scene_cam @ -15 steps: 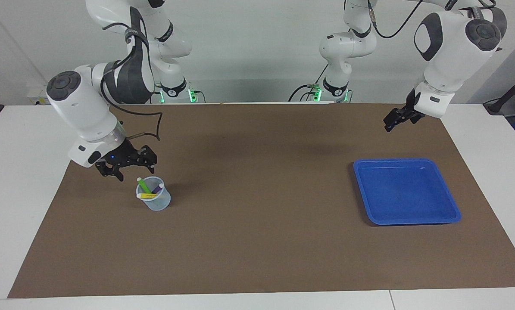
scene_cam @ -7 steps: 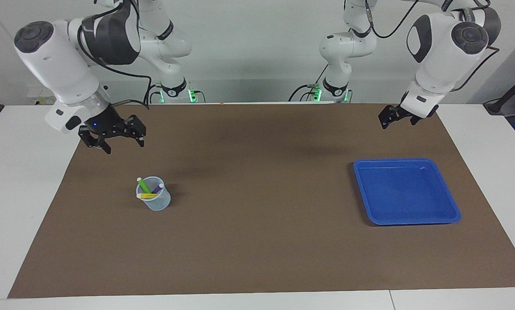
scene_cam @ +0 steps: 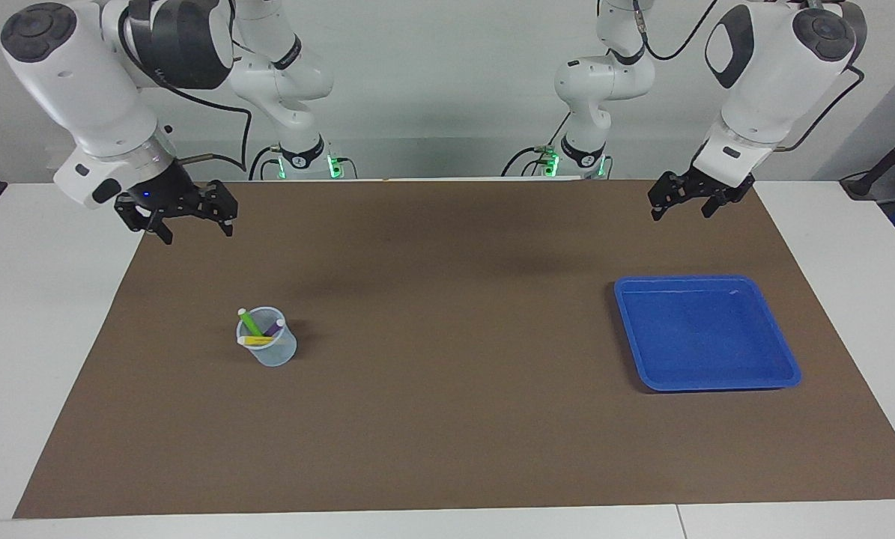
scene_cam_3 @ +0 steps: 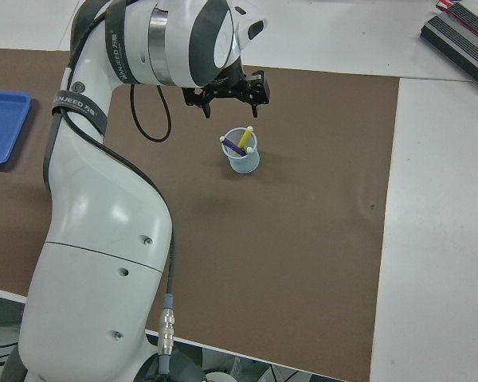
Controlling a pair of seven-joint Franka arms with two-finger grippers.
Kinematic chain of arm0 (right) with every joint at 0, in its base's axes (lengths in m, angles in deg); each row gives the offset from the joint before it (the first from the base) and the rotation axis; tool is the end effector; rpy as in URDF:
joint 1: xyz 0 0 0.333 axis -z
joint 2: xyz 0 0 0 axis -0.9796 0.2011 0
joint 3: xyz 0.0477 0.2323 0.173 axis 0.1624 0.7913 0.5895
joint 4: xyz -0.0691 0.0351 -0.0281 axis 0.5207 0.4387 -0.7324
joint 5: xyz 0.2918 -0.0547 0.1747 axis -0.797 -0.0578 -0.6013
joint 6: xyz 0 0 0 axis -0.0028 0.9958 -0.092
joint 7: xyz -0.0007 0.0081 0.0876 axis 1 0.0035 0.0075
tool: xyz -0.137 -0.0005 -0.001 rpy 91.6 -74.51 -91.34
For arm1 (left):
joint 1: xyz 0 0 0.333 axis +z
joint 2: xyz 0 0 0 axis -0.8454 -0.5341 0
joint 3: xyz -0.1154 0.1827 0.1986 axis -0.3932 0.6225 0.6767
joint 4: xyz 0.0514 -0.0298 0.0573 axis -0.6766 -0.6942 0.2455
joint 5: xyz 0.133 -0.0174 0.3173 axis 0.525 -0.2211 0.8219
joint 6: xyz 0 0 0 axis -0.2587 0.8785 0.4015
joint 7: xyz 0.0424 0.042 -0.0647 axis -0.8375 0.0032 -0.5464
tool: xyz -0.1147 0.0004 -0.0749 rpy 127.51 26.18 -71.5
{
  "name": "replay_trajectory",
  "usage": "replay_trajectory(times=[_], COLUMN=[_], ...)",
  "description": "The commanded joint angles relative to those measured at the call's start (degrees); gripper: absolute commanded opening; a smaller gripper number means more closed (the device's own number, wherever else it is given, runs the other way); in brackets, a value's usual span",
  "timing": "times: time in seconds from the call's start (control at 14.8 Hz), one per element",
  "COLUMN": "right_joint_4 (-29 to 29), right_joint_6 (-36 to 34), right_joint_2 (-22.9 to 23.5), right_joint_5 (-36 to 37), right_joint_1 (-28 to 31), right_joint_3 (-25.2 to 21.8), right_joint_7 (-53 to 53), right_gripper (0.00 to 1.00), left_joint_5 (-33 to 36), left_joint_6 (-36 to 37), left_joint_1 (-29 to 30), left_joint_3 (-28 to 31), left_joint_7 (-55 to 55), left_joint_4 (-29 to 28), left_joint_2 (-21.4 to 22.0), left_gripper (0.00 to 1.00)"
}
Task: Transfer and insert pens with both arms
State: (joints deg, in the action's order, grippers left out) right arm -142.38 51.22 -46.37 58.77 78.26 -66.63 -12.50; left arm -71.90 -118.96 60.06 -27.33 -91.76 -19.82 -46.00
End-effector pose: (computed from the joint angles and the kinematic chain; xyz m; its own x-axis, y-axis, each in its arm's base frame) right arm 0.5354 -0.0100 0.5421 0.9907 0.1195 -0.0657 0.1181 -0.9927 -0.0244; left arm 0.4913 -0.0517 0.5312 0.9969 -0.0092 -0.0784 -0.0079 -0.9998 0.0169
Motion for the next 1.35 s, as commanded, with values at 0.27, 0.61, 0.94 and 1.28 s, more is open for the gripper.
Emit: replay_trajectory(times=[0.27,0.61,0.94,1.28], right_joint_4=[-3.45,-3.01,-2.74,-2.83], right_joint_6=[-0.39,-0.75,-0.48,-0.48], right_joint_2=[-3.11,-3.20,-3.20,-3.20], right_joint_5=[0.87,0.70,0.96,0.96], right_joint_1=[0.75,0.84,0.84,0.75], right_joint_3=[0.53,0.62,0.53,0.62], right_joint_7=[-0.88,-0.79,-0.88,-0.79], right_gripper=[1.00,1.00,1.00,1.00], left_joint_5=[-0.82,-0.64,-0.73,-0.73], left_joint_6=[-0.87,-1.66,-4.38,-4.38], left_joint_1=[-0.23,0.47,-0.14,-0.23], left_joint_3=[0.03,0.03,-0.06,-0.14], left_joint_7=[1.21,1.47,1.38,1.30], left_joint_4=[-0.25,-0.25,-0.25,-0.25], left_joint_2=[0.43,0.25,0.17,0.25], left_gripper=[1.00,1.00,1.00,1.00])
